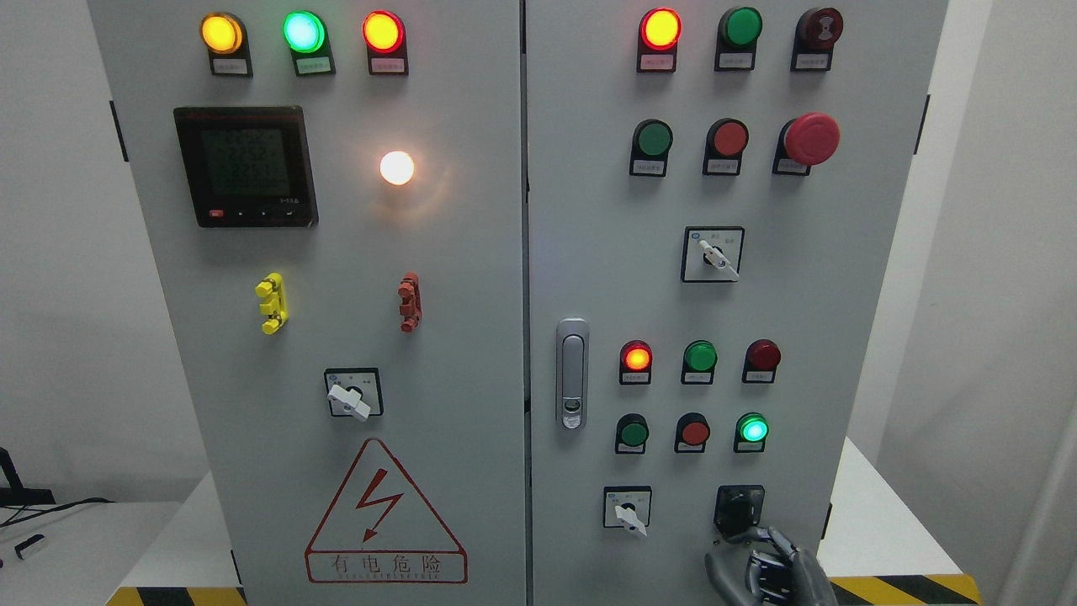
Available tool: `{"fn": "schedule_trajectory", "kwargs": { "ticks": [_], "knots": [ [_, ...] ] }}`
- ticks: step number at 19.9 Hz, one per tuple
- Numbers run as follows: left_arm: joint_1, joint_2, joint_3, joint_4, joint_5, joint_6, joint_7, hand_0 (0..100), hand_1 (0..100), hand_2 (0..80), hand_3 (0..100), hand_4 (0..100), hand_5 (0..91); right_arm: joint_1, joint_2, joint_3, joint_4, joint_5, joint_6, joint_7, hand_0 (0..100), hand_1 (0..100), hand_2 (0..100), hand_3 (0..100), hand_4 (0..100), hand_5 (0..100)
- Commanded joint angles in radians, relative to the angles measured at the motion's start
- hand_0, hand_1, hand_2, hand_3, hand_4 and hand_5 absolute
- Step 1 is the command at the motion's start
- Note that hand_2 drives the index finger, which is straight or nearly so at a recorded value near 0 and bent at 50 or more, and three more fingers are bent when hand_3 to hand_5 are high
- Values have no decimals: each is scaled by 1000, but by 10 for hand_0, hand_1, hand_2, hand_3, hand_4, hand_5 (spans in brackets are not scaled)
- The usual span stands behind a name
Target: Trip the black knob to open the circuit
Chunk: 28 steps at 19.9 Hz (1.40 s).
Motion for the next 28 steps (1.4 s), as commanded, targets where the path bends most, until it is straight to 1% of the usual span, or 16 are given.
{"fn": "schedule_trajectory", "kwargs": {
  "ticks": [1,14,21,26,28],
  "knots": [
    [0,-1,0,0,-31,0,0,120,389,0,0,0,0,0,1,-4,1,-23,-3,3,245,723,418,1000,1000,955],
    [0,0,0,0,-31,0,0,120,389,0,0,0,0,4,-3,-42,11,-20,-4,9,249,720,414,1000,1000,955],
    [0,0,0,0,-31,0,0,120,389,0,0,0,0,16,-11,-80,24,-22,-14,13,248,719,414,1000,1000,954],
    [0,0,0,0,-31,0,0,120,389,0,0,0,0,30,-13,-85,31,-22,-18,13,248,719,414,1000,1000,954],
    [0,-1,0,0,-31,0,0,120,389,0,0,0,0,32,-11,-97,36,-22,-18,13,248,718,414,1000,1000,954]
  ]
}}
